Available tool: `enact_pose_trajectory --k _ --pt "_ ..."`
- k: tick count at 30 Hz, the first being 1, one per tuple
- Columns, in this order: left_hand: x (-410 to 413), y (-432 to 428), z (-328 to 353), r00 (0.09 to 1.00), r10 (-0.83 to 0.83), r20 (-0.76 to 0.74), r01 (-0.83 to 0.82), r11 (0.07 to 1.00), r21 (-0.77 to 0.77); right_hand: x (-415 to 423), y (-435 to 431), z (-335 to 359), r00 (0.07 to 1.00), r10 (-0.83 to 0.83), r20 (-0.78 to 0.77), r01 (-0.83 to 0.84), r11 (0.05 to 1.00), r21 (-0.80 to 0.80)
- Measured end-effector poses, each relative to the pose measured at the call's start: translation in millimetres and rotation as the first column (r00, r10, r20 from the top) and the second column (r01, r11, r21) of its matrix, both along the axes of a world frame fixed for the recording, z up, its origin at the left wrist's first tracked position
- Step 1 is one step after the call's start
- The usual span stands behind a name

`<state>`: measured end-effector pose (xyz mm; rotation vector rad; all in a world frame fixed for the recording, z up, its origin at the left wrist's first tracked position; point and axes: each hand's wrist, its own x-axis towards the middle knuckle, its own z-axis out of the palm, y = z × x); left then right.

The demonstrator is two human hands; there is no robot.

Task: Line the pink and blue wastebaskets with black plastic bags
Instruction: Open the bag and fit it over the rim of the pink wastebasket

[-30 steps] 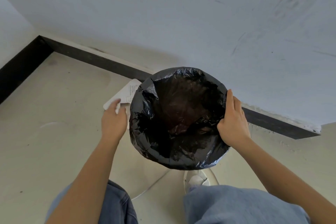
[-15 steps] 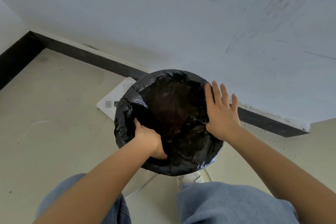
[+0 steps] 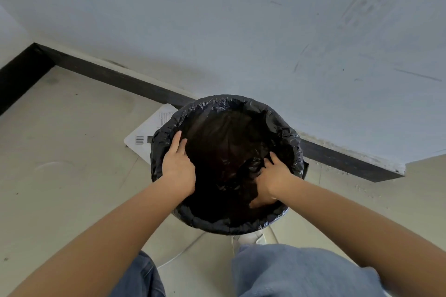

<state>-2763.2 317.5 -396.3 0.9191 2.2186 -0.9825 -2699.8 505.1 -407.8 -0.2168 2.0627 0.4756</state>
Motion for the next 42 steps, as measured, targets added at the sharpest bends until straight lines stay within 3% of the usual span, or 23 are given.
enact_pose_trajectory --k 2,3,5,6,7,8,9,10,11,12,13,15,18,20,23,25,29,32,35,37,39,40,42 --pt "-1 0 4 0.998 0.057 0.04 -0.065 0.967 0.246 2 3 12 0.987 -0.036 -0.156 0.009 0.985 -0.17" --pt "0 -3 7 0.997 0.083 0.005 -0.076 0.887 0.456 4 7 22 0.952 -0.133 -0.277 0.034 0.942 -0.335" --pt "14 -13 19 0.962 0.25 -0.106 -0.047 0.539 0.841 12 16 39 0.754 -0.41 -0.514 -0.007 0.776 -0.63" --pt "24 -22 22 0.913 0.405 -0.057 -0.085 0.324 0.942 18 23 44 0.592 -0.557 -0.583 -0.02 0.713 -0.701" --pt "35 -30 26 0.827 0.549 0.122 -0.225 0.124 0.966 25 29 47 0.427 -0.691 -0.584 0.037 0.658 -0.752" --pt "45 -38 30 0.68 0.609 0.407 -0.452 -0.088 0.888 31 34 48 0.308 -0.808 -0.503 0.178 0.568 -0.804" --pt "52 -45 31 0.471 0.561 0.681 -0.662 -0.285 0.693 36 37 45 0.227 -0.915 -0.334 0.355 0.397 -0.846" --pt "56 -48 28 0.255 0.452 0.855 -0.778 -0.428 0.459 38 39 41 0.132 -0.986 -0.103 0.49 0.155 -0.858" --pt "57 -50 24 0.077 0.341 0.937 -0.817 -0.518 0.255 39 40 35 -0.007 -0.989 0.149 0.54 -0.129 -0.832" --pt "56 -50 22 -0.037 0.266 0.963 -0.822 -0.557 0.122 38 40 30 -0.147 -0.921 0.361 0.53 -0.381 -0.757" --pt "52 -52 16 -0.074 0.235 0.969 -0.821 -0.566 0.074 36 40 25 -0.247 -0.841 0.481 0.503 -0.535 -0.679" --pt "43 -51 10 -0.093 0.202 0.975 -0.794 -0.606 0.05 30 41 17 -0.302 -0.801 0.518 0.481 -0.597 -0.642" --pt "35 -48 8 -0.124 0.179 0.976 -0.756 -0.654 0.024 21 38 12 -0.311 -0.837 0.45 0.453 -0.547 -0.704" --pt "31 -44 11 -0.124 0.199 0.972 -0.75 -0.66 0.039 17 37 14 -0.306 -0.87 0.387 0.439 -0.49 -0.753" --pt "26 -37 32 -0.083 0.336 0.938 -0.698 -0.691 0.186 18 32 32 -0.224 -0.96 0.17 0.487 -0.261 -0.833" --pt "26 -32 61 -0.029 0.499 0.866 -0.695 -0.632 0.341 25 30 55 -0.185 -0.979 0.087 0.56 -0.177 -0.809" --pt "39 -20 142 0.254 0.637 0.728 -0.769 -0.324 0.552 56 25 118 -0.116 -0.992 0.056 0.594 -0.115 -0.796" --pt "61 -10 207 0.414 0.597 0.687 -0.856 -0.002 0.517 92 9 185 -0.073 -0.997 0.016 0.604 -0.057 -0.795" --pt "92 -2 278 0.547 0.49 0.678 -0.828 0.199 0.524 135 -14 262 -0.027 -0.998 -0.053 0.662 0.022 -0.749" --pt "116 -1 327 0.594 0.409 0.693 -0.805 0.319 0.501 170 -31 316 0.016 -0.994 -0.111 0.697 0.09 -0.711" --pt "143 -8 378 0.529 0.375 0.761 -0.835 0.388 0.389 209 -49 370 0.074 -0.98 -0.184 0.71 0.182 -0.68" --pt "157 -13 403 0.485 0.366 0.794 -0.851 0.406 0.333 231 -59 395 0.075 -0.972 -0.222 0.713 0.208 -0.67" --pt "185 -26 448 0.507 0.307 0.805 -0.82 0.459 0.341 278 -80 441 0.014 -0.958 -0.286 0.723 0.207 -0.66"
